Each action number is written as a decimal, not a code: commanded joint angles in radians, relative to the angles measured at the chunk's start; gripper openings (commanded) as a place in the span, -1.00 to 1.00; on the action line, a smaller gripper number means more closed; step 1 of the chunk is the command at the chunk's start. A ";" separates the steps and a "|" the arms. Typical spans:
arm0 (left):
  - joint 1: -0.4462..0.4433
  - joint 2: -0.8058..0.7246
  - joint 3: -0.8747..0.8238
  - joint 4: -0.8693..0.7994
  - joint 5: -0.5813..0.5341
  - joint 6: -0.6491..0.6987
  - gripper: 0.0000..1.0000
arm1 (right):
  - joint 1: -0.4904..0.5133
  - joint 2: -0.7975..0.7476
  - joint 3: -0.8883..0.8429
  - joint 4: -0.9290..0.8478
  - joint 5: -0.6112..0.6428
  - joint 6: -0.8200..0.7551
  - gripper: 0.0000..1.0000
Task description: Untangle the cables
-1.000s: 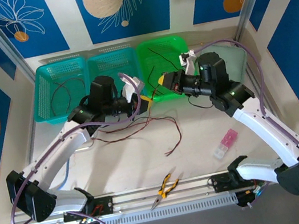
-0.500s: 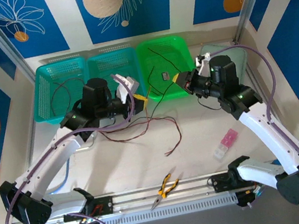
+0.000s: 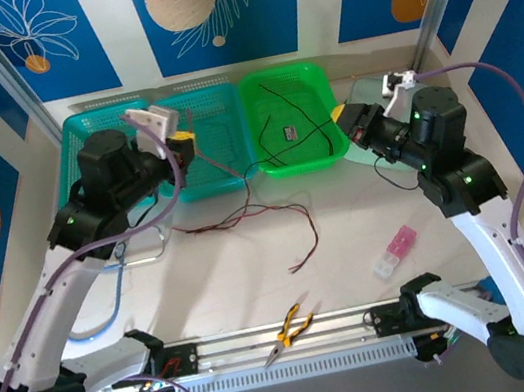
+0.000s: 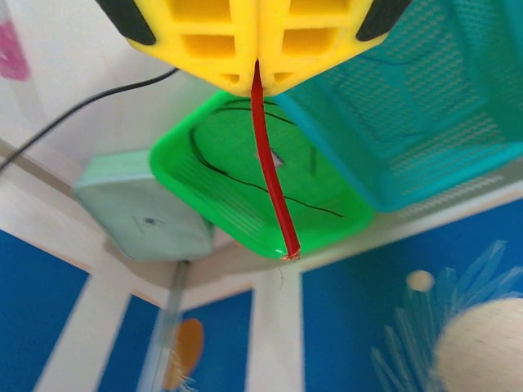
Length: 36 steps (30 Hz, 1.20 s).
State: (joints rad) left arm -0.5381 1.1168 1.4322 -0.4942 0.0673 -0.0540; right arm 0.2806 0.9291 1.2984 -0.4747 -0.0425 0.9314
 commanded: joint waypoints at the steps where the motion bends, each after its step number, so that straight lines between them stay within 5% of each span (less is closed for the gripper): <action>1: 0.022 -0.054 -0.004 -0.035 -0.151 -0.005 -1.00 | -0.022 -0.025 0.051 -0.036 0.082 -0.068 -1.00; 18: 0.146 -0.159 0.010 -0.249 -0.285 0.025 -1.00 | -0.232 -0.017 0.326 -0.064 0.305 -0.335 -1.00; 36: 0.191 -0.381 -0.395 -0.379 -0.423 -0.165 -1.00 | -0.429 0.141 0.597 0.052 0.369 -0.444 -1.00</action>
State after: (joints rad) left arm -0.3710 0.7509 1.0817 -0.8486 -0.2852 -0.1699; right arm -0.1246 1.0657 1.8313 -0.4931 0.2600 0.5308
